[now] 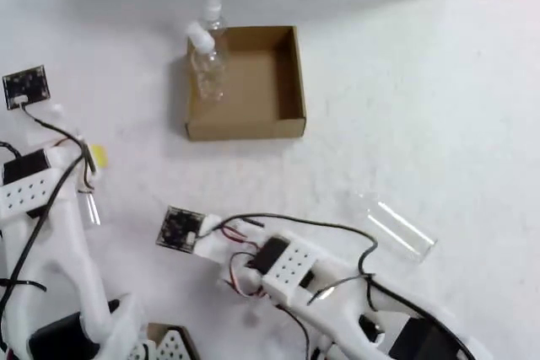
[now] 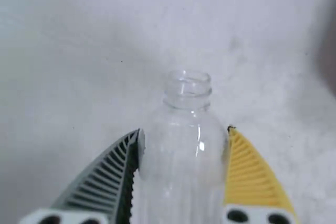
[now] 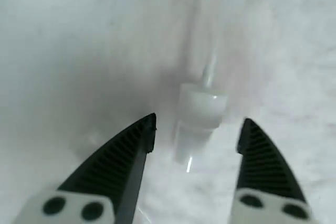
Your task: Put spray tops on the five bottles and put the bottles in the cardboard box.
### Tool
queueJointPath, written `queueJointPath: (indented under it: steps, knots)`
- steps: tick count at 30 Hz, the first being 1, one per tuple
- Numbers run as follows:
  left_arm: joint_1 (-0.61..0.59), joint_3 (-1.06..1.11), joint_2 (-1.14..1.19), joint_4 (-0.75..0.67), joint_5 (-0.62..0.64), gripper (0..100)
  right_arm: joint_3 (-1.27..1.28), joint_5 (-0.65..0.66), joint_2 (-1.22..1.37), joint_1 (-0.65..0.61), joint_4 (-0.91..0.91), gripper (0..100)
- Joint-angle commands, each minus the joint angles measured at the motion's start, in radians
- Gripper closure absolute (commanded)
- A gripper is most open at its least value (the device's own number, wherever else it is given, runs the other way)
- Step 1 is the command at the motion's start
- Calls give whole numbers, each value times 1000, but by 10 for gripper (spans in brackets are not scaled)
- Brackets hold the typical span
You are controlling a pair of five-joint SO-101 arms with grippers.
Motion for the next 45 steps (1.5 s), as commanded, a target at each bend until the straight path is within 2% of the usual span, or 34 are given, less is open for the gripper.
queueJointPath:
  steps: [1,2,5,8,14,17,22,26,29,33,37,42,45]
  knots:
    - [-7,-18,4,-23,9,980,-80,9,2,22,44,961]
    - [-7,-18,4,-23,9,980,-92,9,1,44,56,991]
    - [-5,-17,4,-23,9,980,-152,11,-5,159,147,959]
    - [-5,-15,4,-23,9,980,-247,28,-58,297,285,985]
    - [-5,-14,4,-23,9,980,-394,258,-232,476,547,981]
    - [-5,-14,4,-25,9,980,-402,376,-282,479,611,981]
    - [-5,-14,4,-23,8,980,-371,592,-289,407,740,981]
    - [-5,-14,4,-20,8,980,-265,783,-288,364,742,981]
    - [-7,-14,4,-20,6,980,-224,928,-295,383,745,981]
    - [-7,-14,4,-23,6,980,-233,922,-285,429,707,981]
    - [-5,-14,4,-25,8,980,-203,813,-286,355,605,981]
    - [-7,-14,4,-25,8,980,-201,801,-282,237,530,981]
    - [-8,-14,4,-20,6,980,-201,801,-231,234,503,945]
